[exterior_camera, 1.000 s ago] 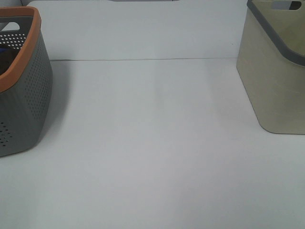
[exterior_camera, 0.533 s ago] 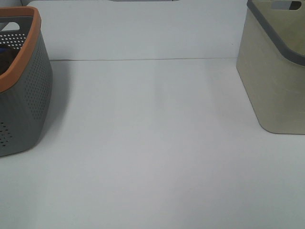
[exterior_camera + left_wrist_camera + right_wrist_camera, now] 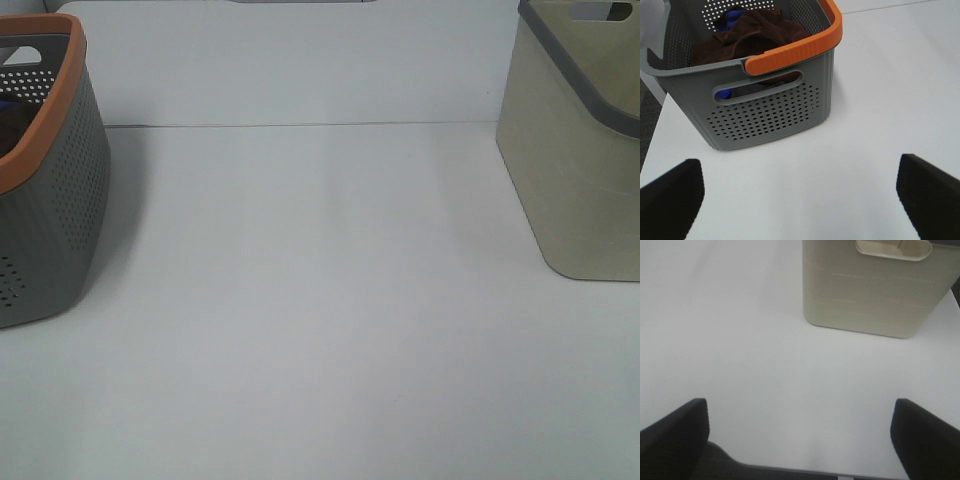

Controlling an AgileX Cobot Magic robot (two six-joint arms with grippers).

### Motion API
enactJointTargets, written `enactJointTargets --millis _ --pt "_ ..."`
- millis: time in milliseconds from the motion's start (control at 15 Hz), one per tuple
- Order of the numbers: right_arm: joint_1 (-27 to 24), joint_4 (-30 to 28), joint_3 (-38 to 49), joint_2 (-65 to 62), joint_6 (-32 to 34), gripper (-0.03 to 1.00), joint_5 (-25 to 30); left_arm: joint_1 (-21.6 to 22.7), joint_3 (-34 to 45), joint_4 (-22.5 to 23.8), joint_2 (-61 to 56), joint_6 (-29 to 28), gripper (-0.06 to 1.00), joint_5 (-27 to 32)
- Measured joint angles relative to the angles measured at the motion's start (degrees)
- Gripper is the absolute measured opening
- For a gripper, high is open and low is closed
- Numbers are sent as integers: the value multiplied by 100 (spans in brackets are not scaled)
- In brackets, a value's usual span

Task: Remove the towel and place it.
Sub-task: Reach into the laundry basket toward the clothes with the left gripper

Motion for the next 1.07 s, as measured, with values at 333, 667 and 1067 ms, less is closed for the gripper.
enactJointTargets --millis 333,667,1067 --pt "0 23 212 0 6 96 178 0 0 -6 0 17 99 0" --pt "0 23 212 0 6 96 126 0 0 -6 0 17 99 0" --pt "0 23 212 0 6 96 126 0 0 -23 0 17 99 0"
